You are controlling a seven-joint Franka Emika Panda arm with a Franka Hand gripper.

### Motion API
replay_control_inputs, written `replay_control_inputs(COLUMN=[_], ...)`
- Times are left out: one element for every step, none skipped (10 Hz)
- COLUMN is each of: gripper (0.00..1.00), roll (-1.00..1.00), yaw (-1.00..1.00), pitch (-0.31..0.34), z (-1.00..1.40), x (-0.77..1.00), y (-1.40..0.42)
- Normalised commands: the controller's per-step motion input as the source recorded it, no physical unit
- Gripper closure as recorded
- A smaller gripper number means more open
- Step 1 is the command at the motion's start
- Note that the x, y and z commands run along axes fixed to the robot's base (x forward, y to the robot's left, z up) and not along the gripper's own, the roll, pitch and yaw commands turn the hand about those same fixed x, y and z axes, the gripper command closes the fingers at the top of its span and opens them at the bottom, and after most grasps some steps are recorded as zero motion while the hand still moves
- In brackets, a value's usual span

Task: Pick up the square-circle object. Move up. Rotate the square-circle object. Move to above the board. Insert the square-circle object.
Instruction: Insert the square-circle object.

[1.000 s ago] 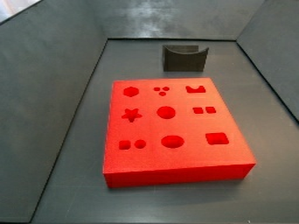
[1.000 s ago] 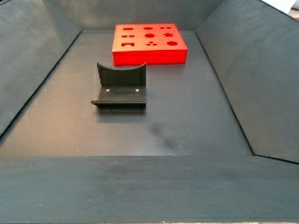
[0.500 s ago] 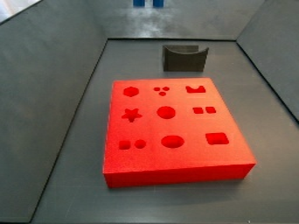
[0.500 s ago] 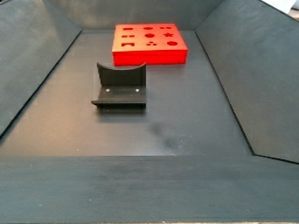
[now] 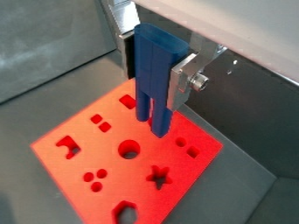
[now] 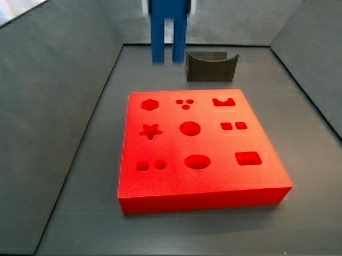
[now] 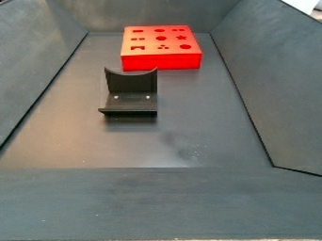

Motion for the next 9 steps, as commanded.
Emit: replay_control_inputs(gripper=[1.0,1.0,1.0,1.0,1.0,1.0,1.0,1.0,1.0], roll=[0.17,0.19,0.21,0.23,0.17,0.09,0.05,0.06,0.07], yaw=[0.35,0.32,0.28,0.23,0.09,0.0,0.0,0.0,0.03], pitch=[-0.129,-0.126,-0.129,-0.086,-0.044,-0.043,-0.089,-0.094,-0.091], z=[-0.69,-0.75,-0.77,-0.75,-0.73,-0.61,-0.49,-0.43,-0.36], x=[-0.05,0.0,0.0,0.0,0.06,0.0,0.0,-0.04,-0.09], y=[-0.46,-0.51,-0.49,-0.41,-0.29,-0.28,-0.27,-0.23,-0.19])
